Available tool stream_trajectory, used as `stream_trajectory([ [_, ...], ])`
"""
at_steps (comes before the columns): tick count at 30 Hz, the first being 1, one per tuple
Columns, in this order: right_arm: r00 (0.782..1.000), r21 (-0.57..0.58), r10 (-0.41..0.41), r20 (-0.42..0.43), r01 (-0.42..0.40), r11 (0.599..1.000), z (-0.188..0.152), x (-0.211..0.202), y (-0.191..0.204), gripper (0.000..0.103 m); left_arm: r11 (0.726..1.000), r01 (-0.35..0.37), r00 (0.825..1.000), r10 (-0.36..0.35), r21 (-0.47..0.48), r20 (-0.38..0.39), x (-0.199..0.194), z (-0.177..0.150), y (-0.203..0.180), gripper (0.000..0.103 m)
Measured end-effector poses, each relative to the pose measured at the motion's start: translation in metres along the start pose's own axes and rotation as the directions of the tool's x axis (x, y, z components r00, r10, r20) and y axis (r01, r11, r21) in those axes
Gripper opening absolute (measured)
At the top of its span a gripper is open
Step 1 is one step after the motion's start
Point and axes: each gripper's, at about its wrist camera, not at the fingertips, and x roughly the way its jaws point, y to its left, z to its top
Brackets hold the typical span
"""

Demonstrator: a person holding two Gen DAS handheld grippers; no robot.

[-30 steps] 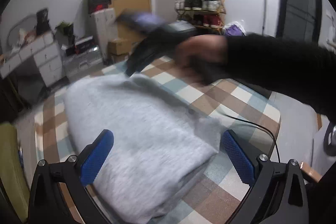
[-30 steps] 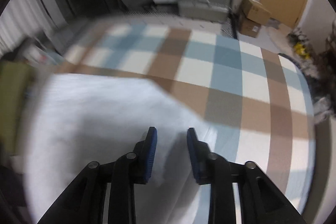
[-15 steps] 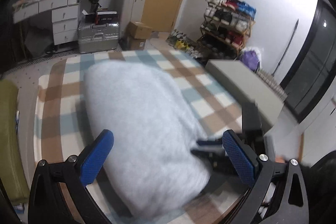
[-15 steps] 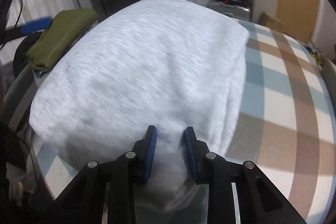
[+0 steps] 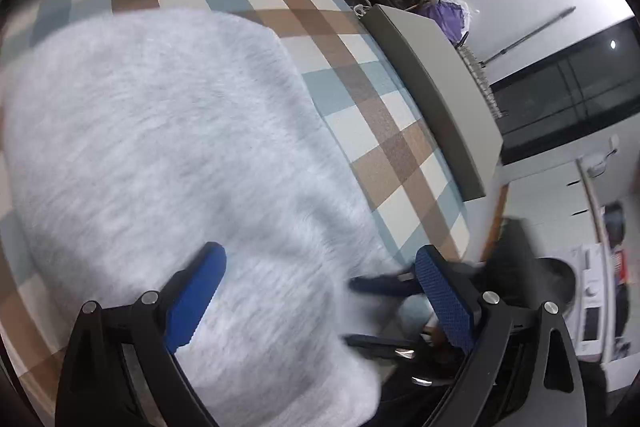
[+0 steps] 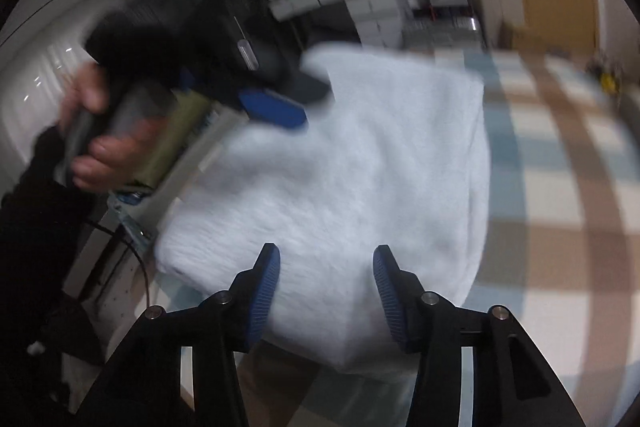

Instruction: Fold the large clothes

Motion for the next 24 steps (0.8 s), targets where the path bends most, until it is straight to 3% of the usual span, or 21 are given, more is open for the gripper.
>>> stream_trajectory([
  [2, 0.999, -0.005, 0.022, 0.046, -0.022, 1.000, -0.009, -0.001, -0.001, 0.034, 1.000, 0.008, 1.000, -0.009, -0.021, -0.026, 0.012, 0.004, 0.009, 0.092],
  [6, 1.000, -0.013, -0.013, 0.020, 0.014, 1.000, -0.002, -0.001, 0.000, 0.023, 1.000, -0.026, 0.999, 0.026, 0.008, -0.037, 0.025, 0.007, 0.006, 0.092],
  [10, 1.000, -0.036, -0.021, 0.013, 0.021, 0.999, -0.002, -0.012, 0.013, 0.023, 0.997, -0.075, 0.995, 0.077, 0.033, -0.061, 0.033, 0.010, -0.007, 0.092],
  [11, 1.000, -0.043, -0.025, 0.015, 0.025, 0.999, -0.003, -0.015, 0.017, 0.023, 0.997, -0.069, 0.995, 0.071, 0.033, -0.074, 0.027, 0.013, -0.009, 0.092],
  [13, 1.000, -0.019, -0.015, 0.023, 0.015, 1.000, -0.005, -0.021, 0.020, 0.023, 0.998, -0.056, 0.998, 0.056, -0.001, -0.019, 0.000, 0.007, -0.020, 0.086],
  [14, 1.000, 0.003, 0.000, 0.030, 0.000, 1.000, -0.006, -0.022, 0.019, 0.023, 0.999, -0.050, 0.998, 0.050, 0.009, 0.025, -0.015, 0.001, -0.027, 0.086],
  [16, 0.999, 0.044, 0.033, 0.040, -0.035, 0.998, -0.005, -0.014, 0.009, 0.023, 0.991, -0.106, 0.988, 0.095, 0.081, 0.125, -0.045, -0.026, -0.047, 0.086],
  [18, 0.998, 0.077, 0.056, 0.041, -0.059, 0.995, -0.005, -0.012, 0.003, 0.022, 0.984, -0.130, 0.979, 0.108, 0.123, 0.171, -0.057, -0.056, -0.054, 0.087],
  [19, 0.998, 0.089, 0.060, 0.034, -0.063, 0.994, -0.005, -0.005, -0.004, 0.022, 0.983, -0.157, 0.973, 0.137, 0.097, 0.187, -0.058, -0.079, -0.053, 0.087],
  [21, 0.998, 0.084, 0.056, 0.020, -0.058, 0.995, 0.000, -0.013, 0.005, 0.009, 0.986, -0.161, 0.970, 0.151, 0.034, 0.193, -0.052, -0.107, -0.042, 0.087],
  [24, 0.991, 0.023, 0.103, 0.082, -0.106, 0.994, 0.012, -0.029, 0.016, 0.007, 0.972, -0.230, 0.939, 0.235, -0.049, 0.251, -0.045, -0.138, -0.026, 0.087],
])
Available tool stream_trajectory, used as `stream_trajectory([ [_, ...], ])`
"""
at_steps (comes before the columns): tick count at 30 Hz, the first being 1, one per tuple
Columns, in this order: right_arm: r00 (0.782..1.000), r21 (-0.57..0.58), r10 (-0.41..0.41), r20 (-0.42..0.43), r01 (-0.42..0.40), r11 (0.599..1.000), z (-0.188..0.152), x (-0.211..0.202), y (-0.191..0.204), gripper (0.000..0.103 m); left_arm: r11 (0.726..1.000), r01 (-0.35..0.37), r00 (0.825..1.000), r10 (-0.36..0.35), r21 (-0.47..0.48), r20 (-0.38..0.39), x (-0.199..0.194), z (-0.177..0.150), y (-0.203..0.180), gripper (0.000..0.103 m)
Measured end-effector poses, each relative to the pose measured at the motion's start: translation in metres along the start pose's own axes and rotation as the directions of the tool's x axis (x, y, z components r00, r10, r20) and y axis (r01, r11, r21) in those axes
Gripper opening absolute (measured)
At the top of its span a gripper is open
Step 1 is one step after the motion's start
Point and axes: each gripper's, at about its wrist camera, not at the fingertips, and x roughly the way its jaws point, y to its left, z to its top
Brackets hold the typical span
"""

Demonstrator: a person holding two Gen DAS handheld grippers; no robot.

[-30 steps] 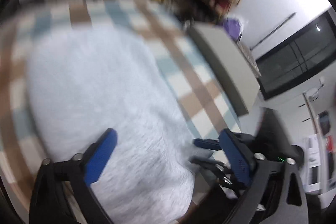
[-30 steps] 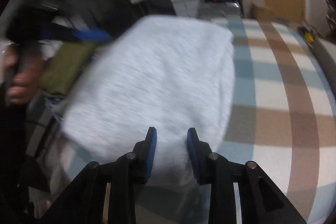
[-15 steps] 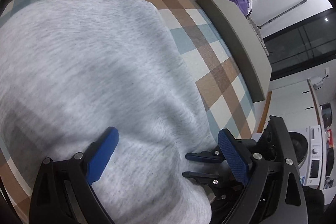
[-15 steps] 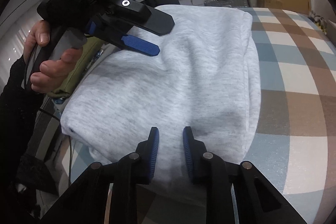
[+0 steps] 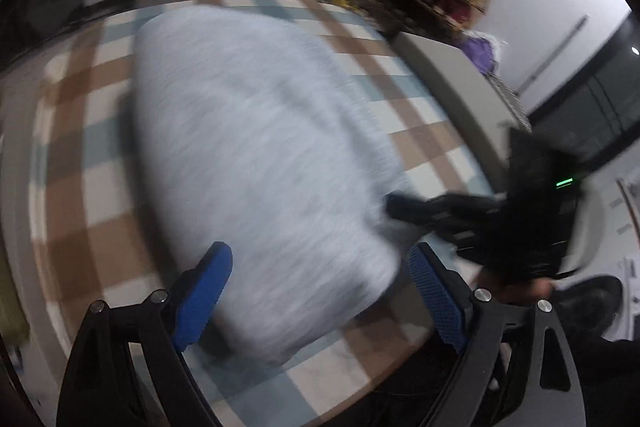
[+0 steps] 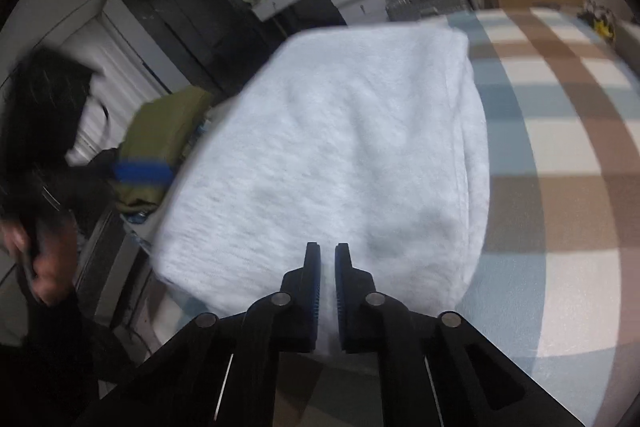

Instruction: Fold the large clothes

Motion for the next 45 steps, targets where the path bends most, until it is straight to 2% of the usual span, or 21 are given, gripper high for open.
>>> stream_trajectory([
  [3, 0.999, -0.067, 0.038, 0.011, -0.037, 0.997, 0.007, -0.003, 0.035, 0.008, 0.998, 0.019, 0.998, -0.015, -0.063, 0.061, 0.004, -0.017, 0.016, 0.087],
  [5, 0.997, -0.120, -0.047, -0.067, 0.039, 0.992, 0.002, 0.020, 0.050, 0.008, 0.995, -0.022, 0.998, 0.028, -0.092, 0.058, 0.010, -0.020, 0.026, 0.087],
  [8, 0.970, -0.128, -0.126, -0.210, 0.101, 0.987, -0.018, 0.057, 0.041, 0.005, 0.989, -0.076, 0.997, 0.079, -0.125, 0.020, 0.029, -0.026, 0.037, 0.087],
  [10, 0.981, -0.050, -0.076, -0.179, 0.068, 0.996, -0.031, 0.057, 0.024, 0.000, 0.990, -0.019, 1.000, 0.019, -0.142, -0.003, 0.038, -0.032, 0.043, 0.087],
  [13, 0.981, 0.036, -0.019, -0.192, 0.026, 0.999, -0.035, 0.049, 0.013, 0.000, 0.990, 0.005, 1.000, -0.001, -0.141, 0.029, 0.035, -0.034, 0.046, 0.088],
  [15, 0.977, 0.024, -0.027, -0.214, 0.033, 0.999, -0.036, 0.045, 0.018, 0.000, 0.989, 0.011, 0.999, -0.007, -0.149, 0.032, 0.034, -0.034, 0.046, 0.088],
  [17, 0.971, -0.006, -0.056, -0.233, 0.056, 0.998, -0.027, 0.039, 0.023, 0.000, 0.990, 0.010, 0.999, -0.004, -0.142, 0.042, 0.031, -0.035, 0.046, 0.088],
  [18, 0.972, -0.011, -0.056, -0.227, 0.055, 0.998, -0.019, 0.037, 0.022, 0.004, 0.990, 0.009, 0.999, -0.002, -0.139, 0.048, 0.029, -0.035, 0.045, 0.088],
  [22, 0.996, -0.025, -0.061, -0.063, 0.060, 0.998, 0.040, 0.006, 0.022, 0.005, 0.992, -0.012, 0.998, 0.020, -0.127, 0.064, 0.027, -0.037, 0.041, 0.088],
  [27, 0.984, -0.060, -0.177, 0.014, 0.177, 0.982, 0.105, 0.017, 0.021, 0.006, 0.993, -0.051, 0.996, 0.059, -0.104, 0.071, 0.034, -0.034, 0.030, 0.089],
  [29, 0.978, -0.072, -0.203, -0.049, 0.199, 0.977, 0.116, 0.049, 0.012, 0.010, 0.993, -0.064, 0.995, 0.071, -0.097, 0.074, 0.035, -0.033, 0.028, 0.089],
  [30, 0.964, -0.087, -0.242, -0.109, 0.234, 0.968, 0.115, 0.072, 0.006, 0.010, 0.993, -0.067, 0.994, 0.074, -0.096, 0.075, 0.032, -0.036, 0.029, 0.089],
  [31, 0.936, -0.101, -0.298, -0.185, 0.283, 0.954, 0.108, 0.098, -0.005, 0.009, 0.993, -0.069, 0.994, 0.076, -0.095, 0.074, 0.032, -0.036, 0.029, 0.089],
  [32, 0.924, -0.116, -0.315, -0.216, 0.296, 0.948, 0.098, 0.115, -0.012, 0.006, 0.994, -0.072, 0.994, 0.079, -0.087, 0.074, 0.031, -0.036, 0.027, 0.089],
  [34, 0.931, -0.170, -0.334, -0.146, 0.309, 0.936, 0.093, 0.112, -0.016, 0.003, 0.992, -0.110, 0.988, 0.115, -0.057, 0.099, 0.022, -0.036, 0.021, 0.089],
  [37, 0.920, -0.150, -0.340, -0.195, 0.315, 0.937, 0.094, 0.101, -0.018, 0.004, 0.975, -0.218, 0.960, 0.207, 0.038, 0.189, -0.002, -0.033, 0.000, 0.089],
  [39, 0.920, -0.154, -0.328, -0.216, 0.299, 0.942, 0.101, 0.095, -0.021, 0.008, 0.970, -0.236, 0.943, 0.213, 0.063, 0.254, -0.015, -0.025, -0.011, 0.089],
  [40, 0.920, -0.150, -0.317, -0.229, 0.288, 0.946, 0.107, 0.088, -0.021, 0.008, 0.975, -0.208, 0.942, 0.179, 0.078, 0.284, -0.019, -0.020, -0.017, 0.089],
  [42, 0.939, -0.104, -0.273, -0.209, 0.256, 0.961, 0.118, 0.075, -0.032, 0.010, 0.984, -0.142, 0.947, 0.103, 0.110, 0.303, -0.020, -0.014, -0.021, 0.089],
  [43, 0.960, -0.071, -0.224, -0.170, 0.215, 0.974, 0.128, 0.065, -0.030, 0.010, 0.985, -0.109, 0.956, 0.067, 0.133, 0.285, -0.012, -0.008, -0.022, 0.089],
  [45, 0.973, -0.079, -0.193, -0.128, 0.185, 0.980, 0.146, 0.073, -0.016, 0.010, 0.986, -0.077, 0.975, 0.043, 0.150, 0.219, 0.011, -0.001, -0.019, 0.089],
])
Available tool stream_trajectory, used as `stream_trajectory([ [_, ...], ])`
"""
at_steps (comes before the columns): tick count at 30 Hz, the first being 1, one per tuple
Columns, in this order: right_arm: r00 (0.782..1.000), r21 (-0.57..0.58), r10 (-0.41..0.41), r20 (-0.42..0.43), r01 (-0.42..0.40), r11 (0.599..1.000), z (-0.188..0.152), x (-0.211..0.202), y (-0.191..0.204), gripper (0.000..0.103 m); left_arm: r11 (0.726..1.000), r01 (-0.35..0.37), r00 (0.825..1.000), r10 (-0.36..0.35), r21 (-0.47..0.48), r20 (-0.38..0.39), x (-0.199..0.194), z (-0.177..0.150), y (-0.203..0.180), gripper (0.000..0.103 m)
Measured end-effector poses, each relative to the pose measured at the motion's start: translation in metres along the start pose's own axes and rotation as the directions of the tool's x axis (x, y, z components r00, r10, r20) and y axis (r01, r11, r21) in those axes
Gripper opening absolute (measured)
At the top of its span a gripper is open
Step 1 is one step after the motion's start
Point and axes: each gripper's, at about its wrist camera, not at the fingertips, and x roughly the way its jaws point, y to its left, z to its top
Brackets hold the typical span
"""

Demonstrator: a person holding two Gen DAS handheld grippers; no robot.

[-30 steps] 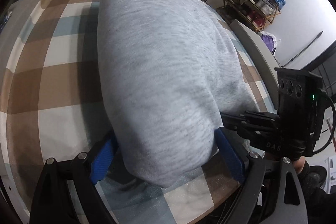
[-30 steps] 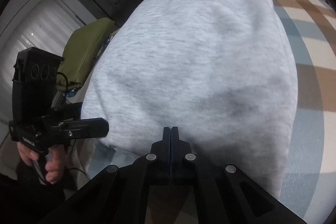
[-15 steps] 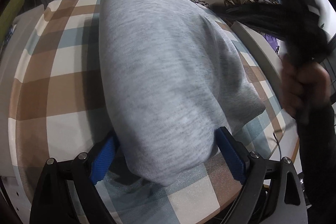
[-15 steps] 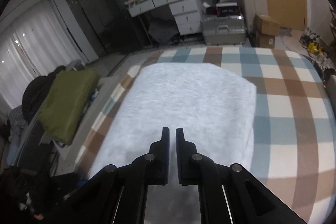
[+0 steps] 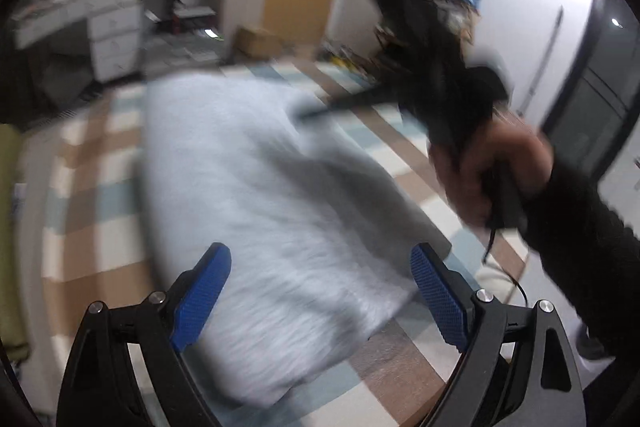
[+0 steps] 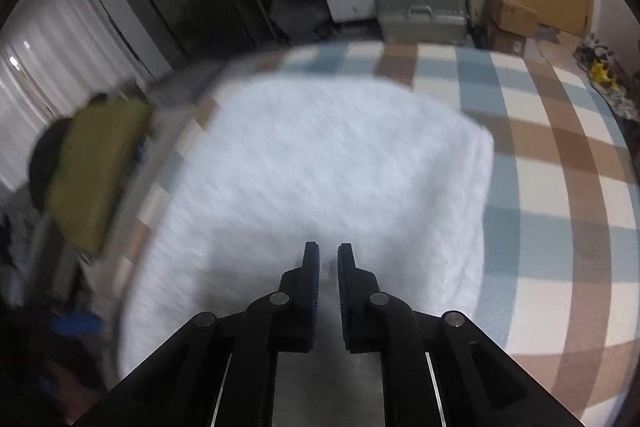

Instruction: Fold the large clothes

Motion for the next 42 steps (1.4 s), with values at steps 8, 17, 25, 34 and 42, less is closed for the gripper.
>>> stream_trajectory([
  [8, 0.995, -0.230, -0.084, -0.048, 0.071, 0.971, 0.077, 0.081, 0.055, 0.009, 0.982, -0.137, 0.990, 0.140, 0.133, -0.013, 0.031, -0.010, -0.009, 0.090],
  [17, 0.961, -0.289, -0.114, -0.251, 0.038, 0.957, 0.077, 0.143, 0.036, 0.007, 0.978, -0.169, 0.985, 0.170, 0.122, 0.004, 0.031, -0.009, -0.001, 0.091],
  [25, 0.915, -0.195, -0.313, -0.256, 0.268, 0.943, 0.078, 0.130, -0.045, 0.015, 0.964, -0.213, 0.977, 0.213, 0.156, 0.018, 0.035, -0.011, -0.014, 0.095],
  [34, 0.956, -0.247, -0.249, -0.155, 0.206, 0.947, 0.056, 0.092, -0.025, 0.015, 0.966, -0.212, 0.977, 0.212, 0.145, 0.016, 0.034, -0.011, -0.014, 0.097],
  [42, 0.977, -0.255, -0.188, -0.098, 0.158, 0.954, -0.034, 0.063, -0.008, 0.012, 0.959, -0.234, 0.972, 0.235, 0.159, 0.016, 0.037, -0.012, -0.018, 0.097],
])
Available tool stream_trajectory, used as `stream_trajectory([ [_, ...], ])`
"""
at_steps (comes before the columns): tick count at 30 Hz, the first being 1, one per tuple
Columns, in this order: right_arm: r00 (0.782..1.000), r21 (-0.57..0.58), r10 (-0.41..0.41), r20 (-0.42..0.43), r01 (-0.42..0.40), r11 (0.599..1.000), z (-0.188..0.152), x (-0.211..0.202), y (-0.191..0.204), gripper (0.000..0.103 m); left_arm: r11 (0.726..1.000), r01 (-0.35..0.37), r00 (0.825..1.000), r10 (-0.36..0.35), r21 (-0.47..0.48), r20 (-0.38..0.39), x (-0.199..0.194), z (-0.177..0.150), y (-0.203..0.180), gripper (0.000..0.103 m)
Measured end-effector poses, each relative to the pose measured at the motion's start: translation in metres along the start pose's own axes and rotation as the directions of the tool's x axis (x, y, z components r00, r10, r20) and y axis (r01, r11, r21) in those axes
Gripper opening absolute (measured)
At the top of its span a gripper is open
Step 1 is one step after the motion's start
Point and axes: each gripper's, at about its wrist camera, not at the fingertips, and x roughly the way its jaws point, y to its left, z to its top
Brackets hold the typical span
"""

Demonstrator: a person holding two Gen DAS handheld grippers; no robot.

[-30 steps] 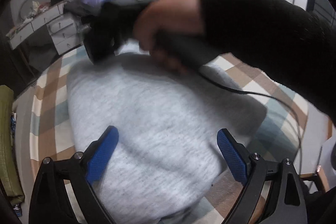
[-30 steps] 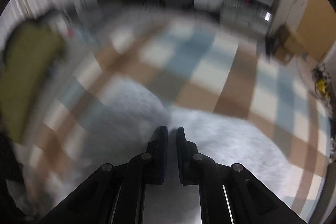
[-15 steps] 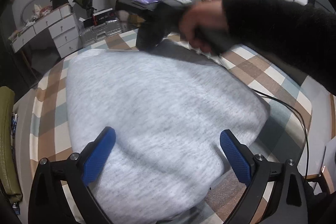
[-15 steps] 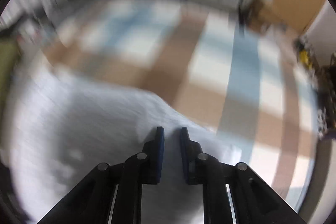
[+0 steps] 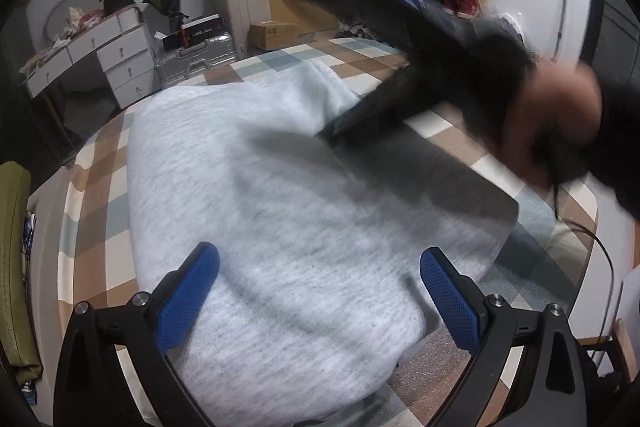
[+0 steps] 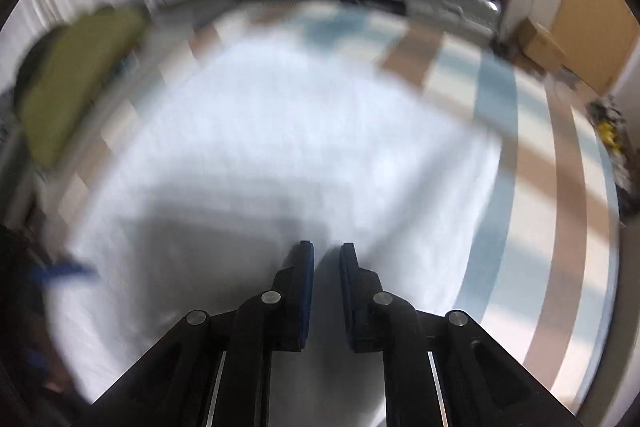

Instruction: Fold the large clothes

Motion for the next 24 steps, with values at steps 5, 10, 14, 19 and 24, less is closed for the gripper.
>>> stream_trajectory([
  [5, 0.998, 0.091, 0.042, 0.039, -0.046, 0.995, 0.001, -0.023, -0.013, 0.013, 0.996, -0.080, 0.996, 0.081, 0.032, -0.026, 0.005, 0.001, -0.010, 0.097],
  [10, 0.987, 0.136, 0.151, 0.063, -0.158, 0.978, -0.024, -0.039, -0.016, 0.017, 0.994, -0.104, 0.994, 0.104, 0.015, -0.018, 0.005, -0.001, -0.009, 0.097],
  [14, 0.983, 0.147, 0.153, 0.099, -0.167, 0.975, -0.046, -0.019, -0.015, 0.019, 0.992, -0.128, 0.991, 0.128, 0.024, -0.025, 0.007, -0.001, -0.012, 0.097],
  [19, 0.967, 0.213, 0.241, 0.080, -0.253, 0.944, -0.033, -0.042, -0.028, 0.021, 0.990, -0.131, 0.990, 0.134, 0.049, -0.050, 0.007, 0.000, -0.010, 0.097],
  [24, 0.976, 0.161, 0.215, 0.028, -0.217, 0.963, -0.038, -0.048, -0.023, 0.028, 0.993, -0.117, 0.991, 0.118, 0.021, -0.057, 0.006, 0.002, -0.009, 0.097],
])
